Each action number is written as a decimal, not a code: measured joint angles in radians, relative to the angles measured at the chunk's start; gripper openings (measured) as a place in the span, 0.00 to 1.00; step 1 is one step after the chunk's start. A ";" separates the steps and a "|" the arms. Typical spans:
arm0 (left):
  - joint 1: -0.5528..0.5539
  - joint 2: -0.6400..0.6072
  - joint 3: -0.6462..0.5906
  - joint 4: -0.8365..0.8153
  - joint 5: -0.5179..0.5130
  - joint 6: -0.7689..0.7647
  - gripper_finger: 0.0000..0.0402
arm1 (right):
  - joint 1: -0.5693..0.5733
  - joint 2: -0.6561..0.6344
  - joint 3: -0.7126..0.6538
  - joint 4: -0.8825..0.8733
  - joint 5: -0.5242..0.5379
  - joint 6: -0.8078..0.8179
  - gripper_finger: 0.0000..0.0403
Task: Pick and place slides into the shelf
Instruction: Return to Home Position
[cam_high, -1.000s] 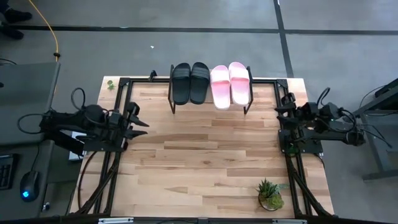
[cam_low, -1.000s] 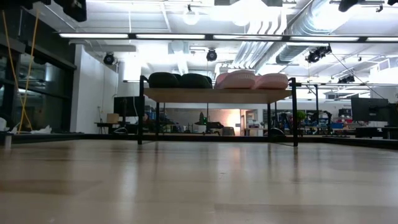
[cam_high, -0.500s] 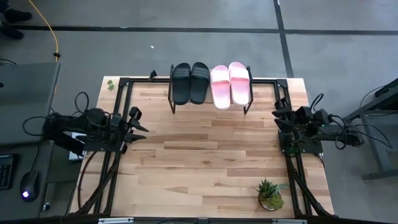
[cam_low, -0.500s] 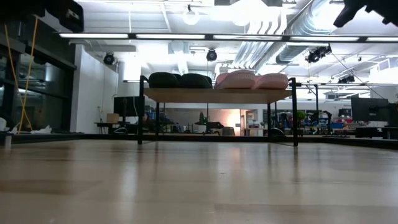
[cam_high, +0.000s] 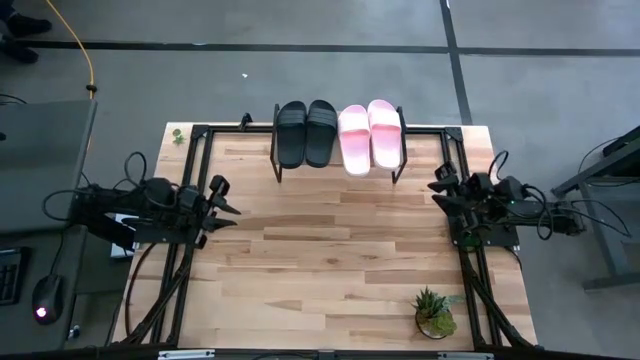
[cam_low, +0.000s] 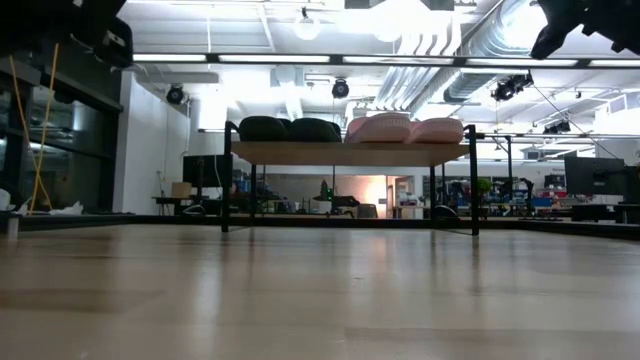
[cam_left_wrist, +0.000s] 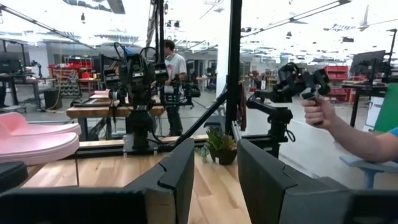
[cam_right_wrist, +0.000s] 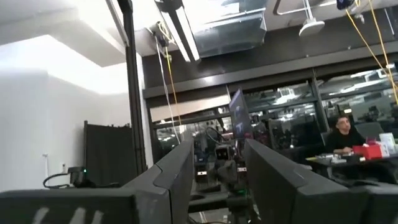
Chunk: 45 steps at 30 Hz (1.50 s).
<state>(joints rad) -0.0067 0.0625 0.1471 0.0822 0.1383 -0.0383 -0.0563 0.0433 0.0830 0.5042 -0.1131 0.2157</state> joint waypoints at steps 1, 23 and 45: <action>0.000 -0.005 -0.004 0.000 0.000 0.000 0.26 | 0.000 0.000 0.000 -0.003 0.002 0.005 0.33; 0.000 -0.057 -0.134 0.135 -0.008 -0.046 0.26 | 0.000 0.000 0.000 -0.082 -0.003 0.050 0.33; 0.000 -0.057 -0.139 0.125 -0.008 -0.056 0.26 | 0.171 0.000 0.000 -0.133 0.138 -0.083 0.33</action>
<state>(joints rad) -0.0067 0.0059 0.0086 0.2073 0.1307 -0.0940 0.1143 0.0437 0.0826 0.3712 0.0250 0.1330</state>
